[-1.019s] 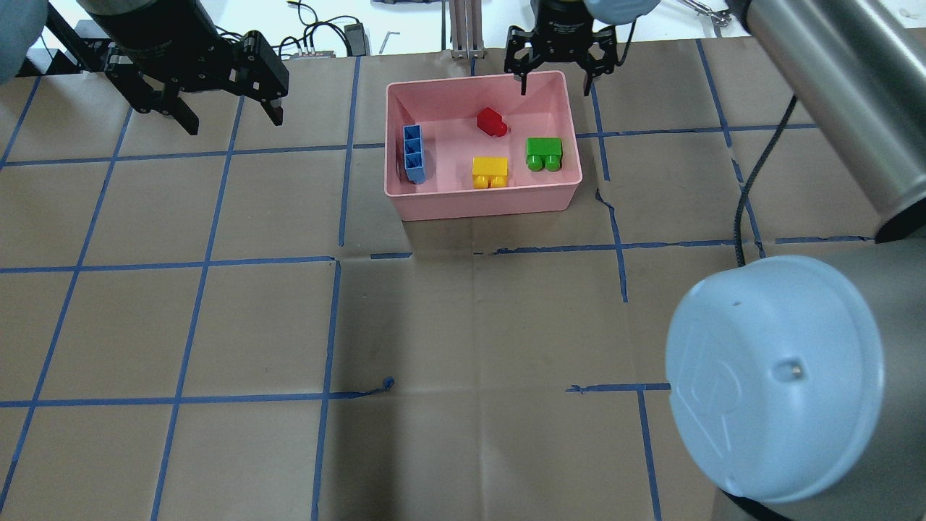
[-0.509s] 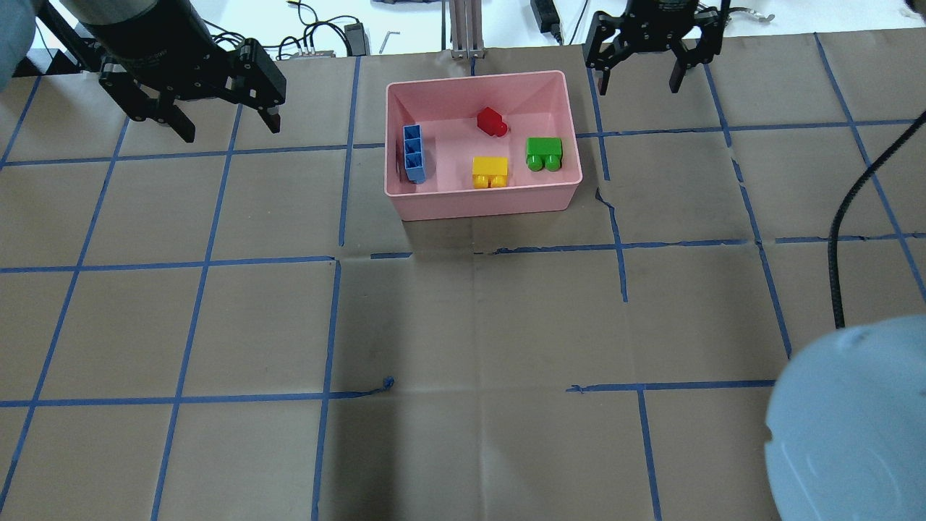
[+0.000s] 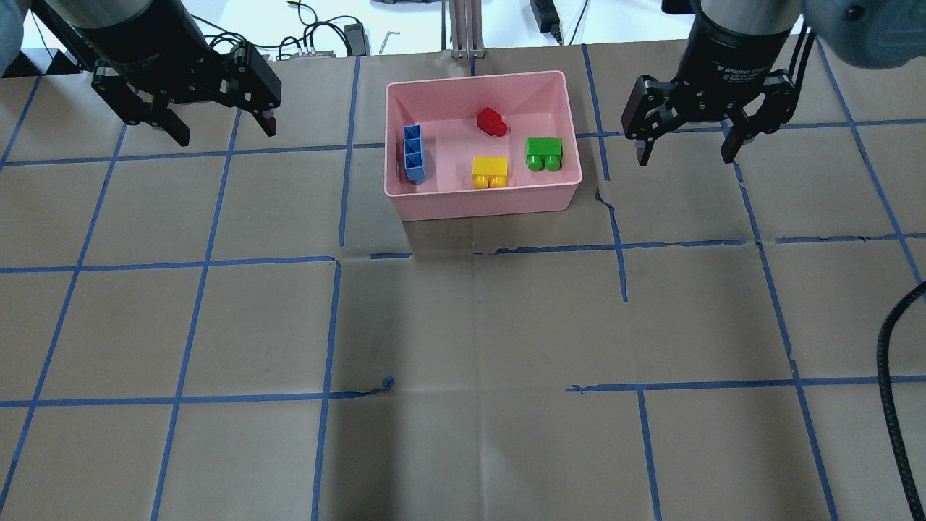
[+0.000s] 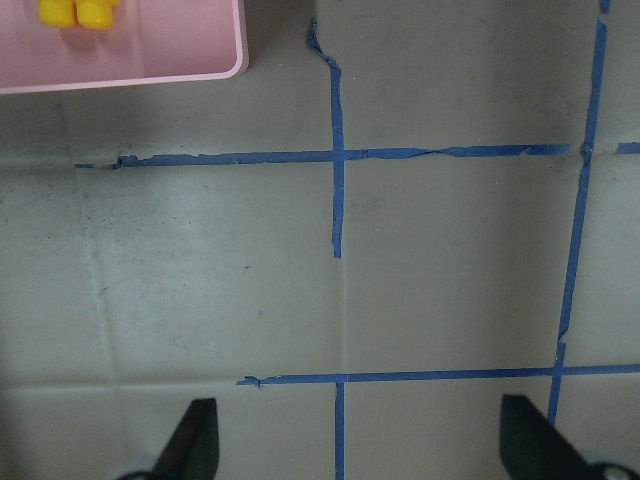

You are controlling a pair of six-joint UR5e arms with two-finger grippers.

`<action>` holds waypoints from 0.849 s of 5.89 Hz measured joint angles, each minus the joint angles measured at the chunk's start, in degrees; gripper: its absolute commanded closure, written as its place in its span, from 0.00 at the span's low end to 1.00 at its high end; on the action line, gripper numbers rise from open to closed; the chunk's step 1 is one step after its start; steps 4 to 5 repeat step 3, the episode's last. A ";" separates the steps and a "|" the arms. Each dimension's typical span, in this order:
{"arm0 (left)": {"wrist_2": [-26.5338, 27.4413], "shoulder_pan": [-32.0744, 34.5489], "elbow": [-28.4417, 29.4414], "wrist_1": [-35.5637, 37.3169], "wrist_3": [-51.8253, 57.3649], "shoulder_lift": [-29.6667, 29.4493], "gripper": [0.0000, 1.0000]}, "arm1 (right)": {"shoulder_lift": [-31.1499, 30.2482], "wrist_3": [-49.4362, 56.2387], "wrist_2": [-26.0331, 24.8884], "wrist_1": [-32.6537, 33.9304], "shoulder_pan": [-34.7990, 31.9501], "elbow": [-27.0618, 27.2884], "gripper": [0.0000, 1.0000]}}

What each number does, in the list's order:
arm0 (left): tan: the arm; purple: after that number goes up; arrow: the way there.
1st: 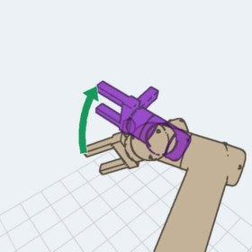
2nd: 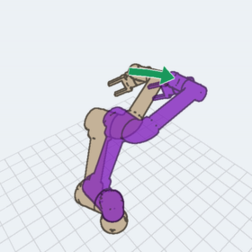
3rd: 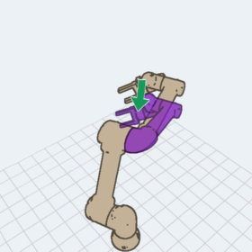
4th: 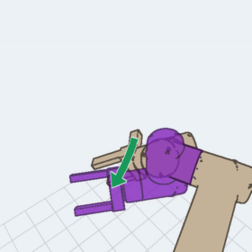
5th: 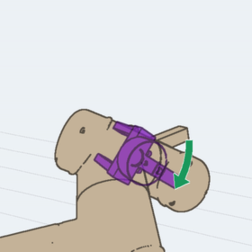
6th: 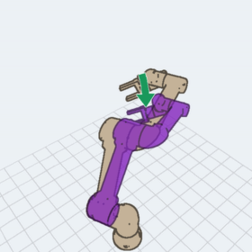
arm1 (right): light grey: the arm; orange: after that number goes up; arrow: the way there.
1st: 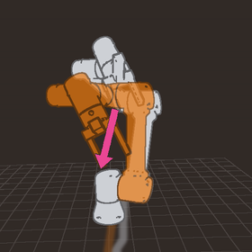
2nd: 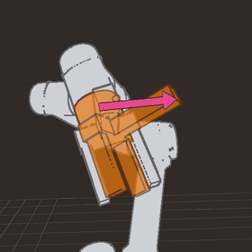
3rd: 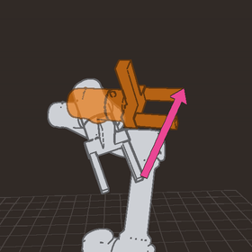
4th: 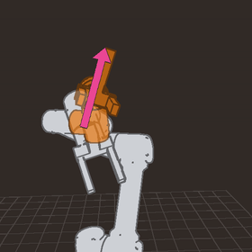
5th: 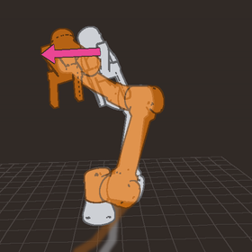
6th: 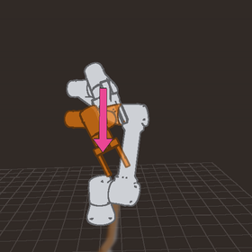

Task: Put all blocks into box

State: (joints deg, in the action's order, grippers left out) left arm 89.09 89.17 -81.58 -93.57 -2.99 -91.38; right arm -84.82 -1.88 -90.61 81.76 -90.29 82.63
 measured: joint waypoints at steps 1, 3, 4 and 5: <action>-0.01 -0.15 0.00 0.02 0.00 0.13 0.00 | 0.01 -0.70 -0.43 -0.11 -0.04 -0.63 0.00; 0.03 -0.21 -0.05 -0.02 0.00 0.29 0.00 | 0.15 -1.00 -0.54 -0.11 -0.06 -0.98 0.00; 0.03 -0.21 -0.05 -0.02 0.00 0.29 0.00 | 0.15 -1.00 -0.54 -0.11 -0.06 -0.98 0.00; 0.03 -0.21 -0.05 -0.02 0.00 0.29 0.00 | 0.15 -1.00 -0.54 -0.11 -0.06 -0.98 0.00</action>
